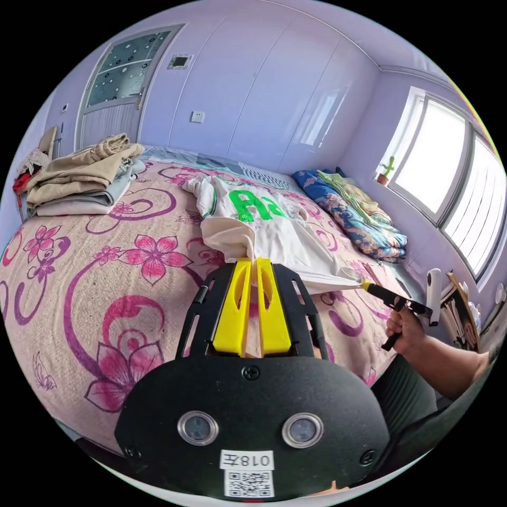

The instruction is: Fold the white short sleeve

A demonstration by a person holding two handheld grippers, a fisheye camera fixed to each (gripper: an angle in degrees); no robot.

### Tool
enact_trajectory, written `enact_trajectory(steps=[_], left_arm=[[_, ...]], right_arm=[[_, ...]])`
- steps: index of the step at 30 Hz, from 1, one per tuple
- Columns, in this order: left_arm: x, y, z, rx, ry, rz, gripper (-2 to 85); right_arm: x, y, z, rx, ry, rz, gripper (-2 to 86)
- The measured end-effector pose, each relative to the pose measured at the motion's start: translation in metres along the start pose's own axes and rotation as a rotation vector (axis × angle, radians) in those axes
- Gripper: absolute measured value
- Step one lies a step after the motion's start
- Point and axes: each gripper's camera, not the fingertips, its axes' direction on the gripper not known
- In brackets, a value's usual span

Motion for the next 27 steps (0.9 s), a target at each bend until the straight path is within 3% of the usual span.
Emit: enact_trajectory(steps=[4, 8, 14, 21, 27], left_arm=[[0.019, -0.01, -0.022, -0.061, 0.023, -0.002, 0.7], [0.004, 0.006, -0.024, -0.212, 0.086, -0.197, 6.7], [-0.011, -0.003, -0.091, -0.11, 0.138, -0.417, 10.9], [0.045, -0.108, -0.078, -0.156, -0.035, -0.224, 13.9], [0.109, -0.191, 0.007, -0.337, -0.218, 0.038, 16.1]], right_arm=[[-0.018, 0.01, -0.021, 0.02, -0.045, -0.038, 0.3], [-0.032, 0.04, -0.008, -0.09, -0.002, -0.082, 0.9], [-0.023, 0.073, -0.019, -0.225, -0.051, -0.003, 4.9], [-0.048, 0.018, -0.032, -0.095, 0.037, -0.213, 9.5], [-0.103, -0.041, 0.036, -0.188, 0.138, -0.438, 10.0]])
